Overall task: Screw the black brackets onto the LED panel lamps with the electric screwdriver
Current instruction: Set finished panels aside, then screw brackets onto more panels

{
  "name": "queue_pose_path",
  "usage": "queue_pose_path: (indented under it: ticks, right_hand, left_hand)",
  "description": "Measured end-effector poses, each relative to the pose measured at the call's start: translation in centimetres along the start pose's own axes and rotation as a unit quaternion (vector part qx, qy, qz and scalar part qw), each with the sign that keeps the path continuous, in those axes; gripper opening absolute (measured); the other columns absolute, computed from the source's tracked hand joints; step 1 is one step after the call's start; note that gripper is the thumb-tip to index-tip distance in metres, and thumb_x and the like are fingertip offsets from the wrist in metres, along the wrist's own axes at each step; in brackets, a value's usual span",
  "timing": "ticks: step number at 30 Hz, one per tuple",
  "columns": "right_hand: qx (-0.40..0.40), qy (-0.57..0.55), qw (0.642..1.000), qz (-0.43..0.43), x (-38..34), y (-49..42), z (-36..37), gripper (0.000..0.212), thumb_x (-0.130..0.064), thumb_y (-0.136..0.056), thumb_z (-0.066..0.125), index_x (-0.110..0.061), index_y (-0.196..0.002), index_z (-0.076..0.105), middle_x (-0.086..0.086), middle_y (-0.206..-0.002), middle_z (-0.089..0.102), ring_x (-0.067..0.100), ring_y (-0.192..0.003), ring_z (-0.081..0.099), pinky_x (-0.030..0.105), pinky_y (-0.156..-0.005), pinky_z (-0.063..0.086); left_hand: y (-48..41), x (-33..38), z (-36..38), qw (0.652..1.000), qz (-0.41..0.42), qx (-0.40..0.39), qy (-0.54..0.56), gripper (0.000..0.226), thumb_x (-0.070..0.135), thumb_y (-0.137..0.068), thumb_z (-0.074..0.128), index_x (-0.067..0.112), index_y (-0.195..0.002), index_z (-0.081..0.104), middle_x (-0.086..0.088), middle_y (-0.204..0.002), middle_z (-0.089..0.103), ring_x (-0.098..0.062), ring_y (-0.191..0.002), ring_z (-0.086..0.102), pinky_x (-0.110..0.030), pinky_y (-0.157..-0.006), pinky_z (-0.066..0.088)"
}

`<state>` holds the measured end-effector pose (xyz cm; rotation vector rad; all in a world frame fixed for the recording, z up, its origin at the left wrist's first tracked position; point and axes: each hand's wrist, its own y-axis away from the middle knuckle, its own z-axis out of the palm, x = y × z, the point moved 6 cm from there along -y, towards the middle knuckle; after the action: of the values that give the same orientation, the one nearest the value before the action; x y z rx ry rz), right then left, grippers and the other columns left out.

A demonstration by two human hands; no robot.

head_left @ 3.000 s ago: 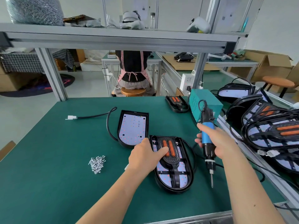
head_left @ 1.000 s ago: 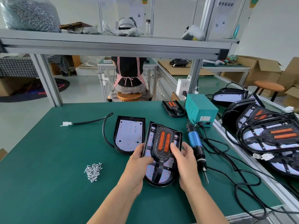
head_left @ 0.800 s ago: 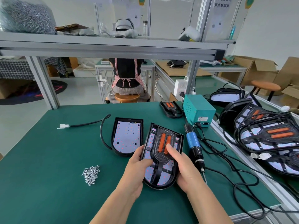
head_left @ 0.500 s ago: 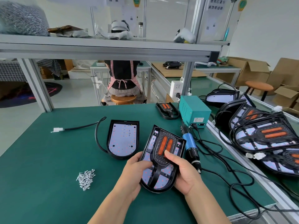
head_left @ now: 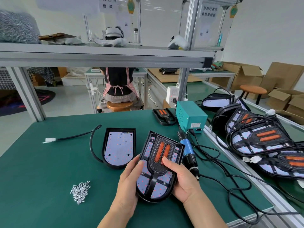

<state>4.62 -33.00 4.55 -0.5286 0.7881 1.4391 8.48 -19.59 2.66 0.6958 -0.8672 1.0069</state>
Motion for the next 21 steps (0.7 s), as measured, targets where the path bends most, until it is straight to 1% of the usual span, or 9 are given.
queue_pose_path:
  ticks: [3, 5, 7, 10, 12, 13, 16, 19, 21]
  right_hand:
    - [0.030, 0.013, 0.999, -0.042, -0.6, 0.0, -0.1, 0.036, -0.006, -0.084, 0.074, 0.000, -0.120, 0.071, 0.025, -0.123, 0.068, 0.038, -0.110, 0.070, 0.042, -0.085, 0.060]
    - [0.057, 0.024, 0.995, -0.073, -1.3, 0.1, -0.4, 0.042, -0.008, -0.085, 0.070, 0.000, -0.126, 0.066, 0.022, -0.123, 0.070, 0.037, -0.112, 0.069, 0.042, -0.087, 0.060]
    - [0.073, 0.035, 0.991, -0.107, -2.5, 0.4, -0.4, 0.046, -0.010, -0.083, 0.072, -0.004, -0.129, 0.065, 0.019, -0.122, 0.071, 0.035, -0.112, 0.069, 0.042, -0.089, 0.060]
    - [0.090, 0.041, 0.983, -0.153, -5.2, 1.1, -0.5, 0.046, -0.013, -0.082, 0.074, -0.008, -0.127, 0.067, 0.015, -0.122, 0.072, 0.032, -0.112, 0.070, 0.041, -0.090, 0.060]
    - [0.101, 0.027, 0.978, -0.182, -7.2, 1.6, -1.0, 0.041, -0.013, -0.082, 0.073, -0.008, -0.123, 0.070, 0.015, -0.121, 0.072, 0.030, -0.111, 0.070, 0.038, -0.086, 0.060]
    - [0.107, 0.019, 0.974, -0.197, -8.3, 1.8, -1.4, 0.038, -0.013, -0.083, 0.072, -0.009, -0.121, 0.071, 0.014, -0.121, 0.072, 0.030, -0.111, 0.070, 0.038, -0.086, 0.060]
    - [0.129, -0.004, 0.962, -0.242, -11.3, 2.7, -3.0, 0.034, -0.014, -0.087, 0.068, -0.012, -0.121, 0.072, 0.011, -0.123, 0.072, 0.027, -0.111, 0.071, 0.039, -0.084, 0.061]
    - [0.170, -0.026, 0.944, -0.280, -13.9, 3.7, -5.4, 0.042, -0.012, -0.091, 0.065, -0.010, -0.133, 0.064, 0.009, -0.128, 0.070, 0.026, -0.119, 0.067, 0.045, -0.100, 0.054]
    - [0.200, -0.038, 0.932, -0.298, -15.2, 4.3, -7.1, 0.043, -0.012, -0.092, 0.065, -0.009, -0.134, 0.063, 0.009, -0.129, 0.069, 0.027, -0.121, 0.066, 0.046, -0.104, 0.050]
  left_hand:
    - [0.1, 0.5, -0.4, 0.997, 0.044, 0.068, -0.004, 0.047, 0.038, -0.095, 0.054, 0.005, -0.127, 0.062, -0.016, -0.123, 0.070, -0.032, -0.120, 0.063, -0.052, -0.110, 0.042]
    - [0.2, 0.6, -0.2, 0.996, 0.054, 0.075, -0.014, 0.054, 0.046, -0.093, 0.049, 0.004, -0.124, 0.063, -0.016, -0.122, 0.070, -0.033, -0.121, 0.062, -0.052, -0.109, 0.043]
    - [0.2, 0.6, -0.1, 0.994, 0.063, 0.082, -0.024, 0.057, 0.049, -0.091, 0.047, 0.003, -0.119, 0.065, -0.015, -0.119, 0.072, -0.031, -0.118, 0.064, -0.049, -0.107, 0.044]
    - [-0.1, 0.2, -0.4, 0.991, 0.080, 0.096, -0.042, 0.047, 0.040, -0.095, 0.047, 0.000, -0.108, 0.069, -0.016, -0.109, 0.073, -0.026, -0.106, 0.068, -0.042, -0.103, 0.049]
    - [-0.4, -0.1, -0.8, 0.989, 0.087, 0.098, -0.074, 0.038, 0.030, -0.100, 0.047, 0.000, -0.103, 0.070, -0.016, -0.104, 0.073, -0.029, -0.107, 0.069, -0.038, -0.099, 0.055]
    - [-0.4, -0.2, -1.0, 0.987, 0.090, 0.096, -0.094, 0.033, 0.025, -0.102, 0.047, 0.002, -0.101, 0.071, -0.014, -0.102, 0.074, -0.029, -0.107, 0.069, -0.037, -0.098, 0.055]
    - [-0.5, -0.4, -1.4, 0.979, 0.090, 0.095, -0.155, 0.026, 0.016, -0.104, 0.050, 0.009, -0.096, 0.074, -0.006, -0.100, 0.076, -0.022, -0.101, 0.073, -0.045, -0.100, 0.050]
    - [-0.5, -0.4, -1.3, 0.966, 0.102, 0.097, -0.216, 0.022, 0.010, -0.101, 0.054, 0.010, -0.092, 0.074, -0.005, -0.094, 0.077, -0.019, -0.095, 0.074, -0.047, -0.099, 0.051]
    - [-0.4, -0.3, -0.9, 0.958, 0.115, 0.097, -0.246, 0.021, 0.006, -0.100, 0.056, 0.009, -0.090, 0.074, -0.004, -0.091, 0.077, -0.020, -0.093, 0.075, -0.041, -0.092, 0.057]
